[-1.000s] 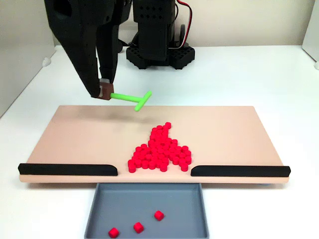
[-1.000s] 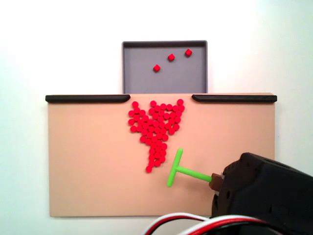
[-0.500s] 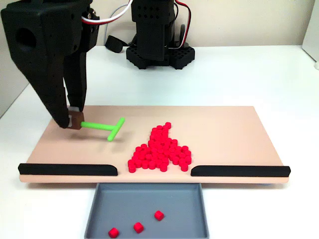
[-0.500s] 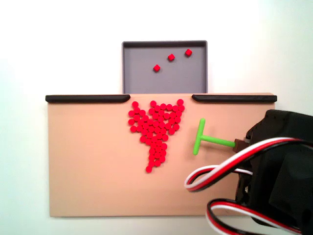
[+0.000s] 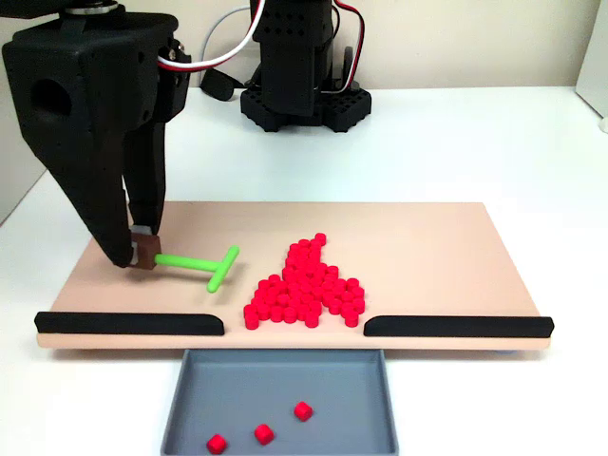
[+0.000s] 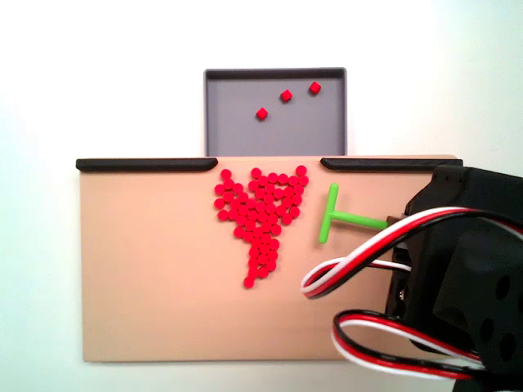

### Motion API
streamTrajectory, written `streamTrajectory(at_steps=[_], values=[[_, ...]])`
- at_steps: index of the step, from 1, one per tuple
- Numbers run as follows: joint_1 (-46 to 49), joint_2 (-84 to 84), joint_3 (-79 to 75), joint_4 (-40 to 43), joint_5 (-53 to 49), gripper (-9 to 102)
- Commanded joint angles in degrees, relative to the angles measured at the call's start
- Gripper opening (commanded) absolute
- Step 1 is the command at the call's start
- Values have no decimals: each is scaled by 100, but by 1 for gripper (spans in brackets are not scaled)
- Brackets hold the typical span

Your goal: Gather the right side granules

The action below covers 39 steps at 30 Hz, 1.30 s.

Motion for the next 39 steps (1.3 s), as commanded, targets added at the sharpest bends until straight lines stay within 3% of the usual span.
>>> streamTrajectory(at_steps=[1, 39], values=[[-53, 18, -97, -18, -1863, 0], [-387, -343, -193, -185, -1389, 0]])
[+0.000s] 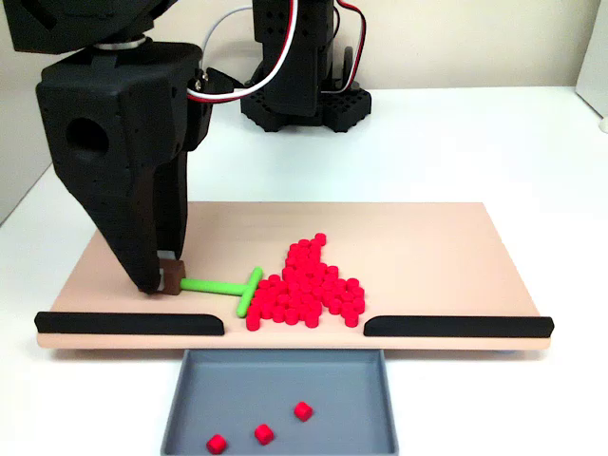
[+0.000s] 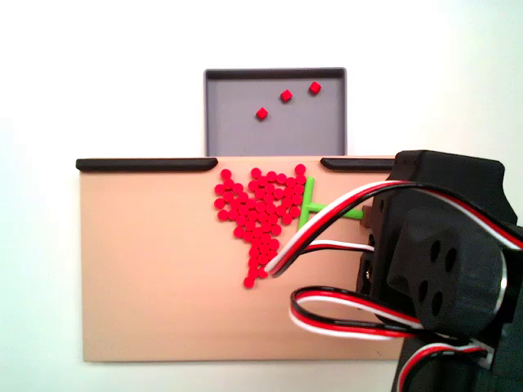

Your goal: Gather the right side granules

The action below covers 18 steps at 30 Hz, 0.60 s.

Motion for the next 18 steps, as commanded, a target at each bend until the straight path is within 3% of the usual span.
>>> streamTrajectory(at_steps=[1, 18], values=[[-88, -9, -114, -9, -1371, 0], [-255, 79, -35, -9, -1046, 0]])
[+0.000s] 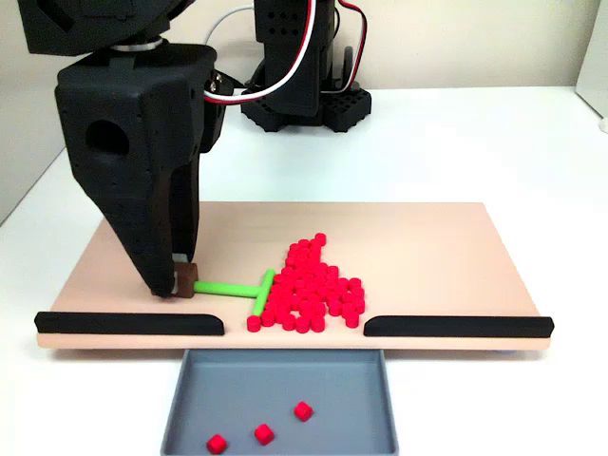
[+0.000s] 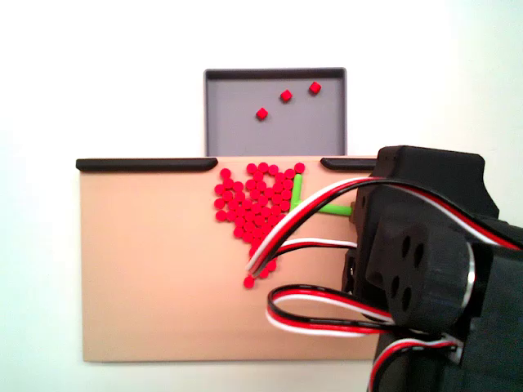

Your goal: Gather the right side granules

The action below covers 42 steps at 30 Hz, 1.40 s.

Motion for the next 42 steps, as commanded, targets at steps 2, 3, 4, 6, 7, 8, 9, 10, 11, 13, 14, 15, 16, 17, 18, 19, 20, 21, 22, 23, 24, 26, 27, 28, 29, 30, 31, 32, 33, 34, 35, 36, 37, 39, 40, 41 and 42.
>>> streamTrajectory(at_steps=[2, 3, 4, 6, 7, 8, 9, 10, 11, 13, 14, 15, 16, 17, 18, 19, 20, 21, 22, 23, 24, 26, 27, 28, 29, 30, 31, 32, 33, 34, 35, 36, 37, 39, 40, 41, 42], values=[[-97, 79, -26, 18, -1011, 0], [-97, 88, -26, 18, -993, 0], [-105, 88, -26, 18, -984, 0], [-105, 97, -26, 35, -984, 0], [-105, 105, -26, 44, -976, 0], [-105, 105, -18, 44, -976, 0], [-105, 105, -18, 44, -976, 0], [-105, 114, -18, 53, -984, 0], [-97, 123, -18, 62, -1002, 0], [-62, 149, -18, 79, -1063, 0], [-35, 167, -18, 88, -1107, 0], [0, 185, -18, 88, -1151, 0], [26, 211, -18, 97, -1213, 0], [70, 237, -18, 97, -1274, 0], [114, 264, -18, 97, -1310, 0], [167, 290, -18, 105, -1318, 0], [211, 316, -18, 105, -1345, 0], [264, 334, -18, 105, -1371, 0], [308, 343, -18, 105, -1380, 0], [352, 360, -18, 105, -1389, 0], [396, 378, -18, 105, -1424, 0], [475, 422, -18, 105, -1424, 0], [501, 448, -9, 105, -1424, 0], [536, 483, 18, 105, -1415, 0], [571, 554, 79, 105, -1406, 0], [606, 633, 167, 105, -1380, 0], [642, 712, 272, 105, -1336, 0], [668, 826, 404, 105, -1257, 0], [677, 940, 545, 105, -1151, 0], [677, 1063, 686, 105, -967, 0], [677, 1178, 817, 105, -756, 0], [642, 1301, 967, 105, -466, 0], [606, 1424, 1116, 97, -141, 0], [492, 1661, 1362, 88, 747, 0], [439, 1784, 1477, 79, 1274, 0], [378, 1898, 1573, 79, 1863, 0], [316, 2021, 1679, 79, 2461, 0]])
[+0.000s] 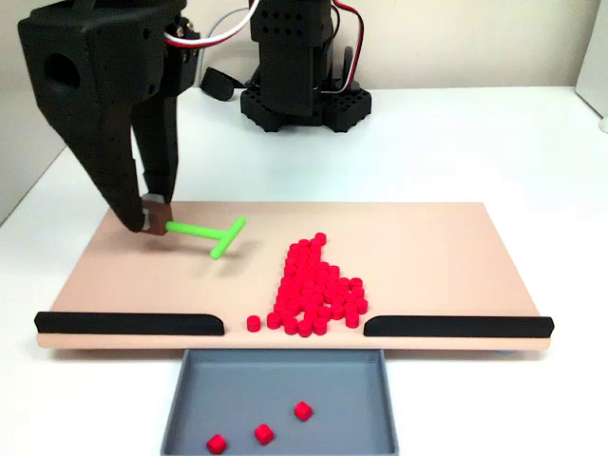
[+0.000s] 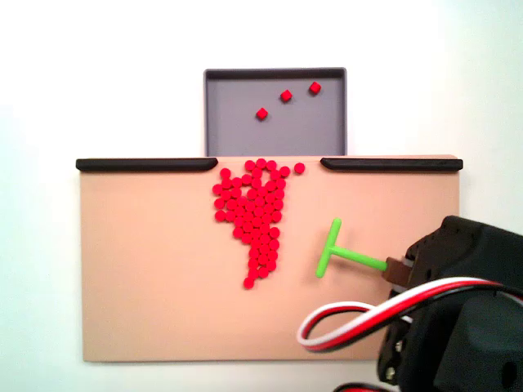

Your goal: Gather the right side granules

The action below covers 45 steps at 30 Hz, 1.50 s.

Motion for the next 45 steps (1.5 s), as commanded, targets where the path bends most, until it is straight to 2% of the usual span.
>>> streamTrajectory(at_steps=[1, 4, 10, 14, 18, 27, 45], values=[[-229, 659, 281, 9, 2013, 0], [-422, 1090, 677, 18, 3665, 0], [-870, 2092, 1591, 18, 6214, 0], [-1195, 2733, 2145, 26, 7532, 0], [-1529, 3067, 2391, 360, 8367, 0], [-1925, 3182, 2391, 519, 9070, 0], [-2030, 2927, 2391, 475, 9123, 0]])
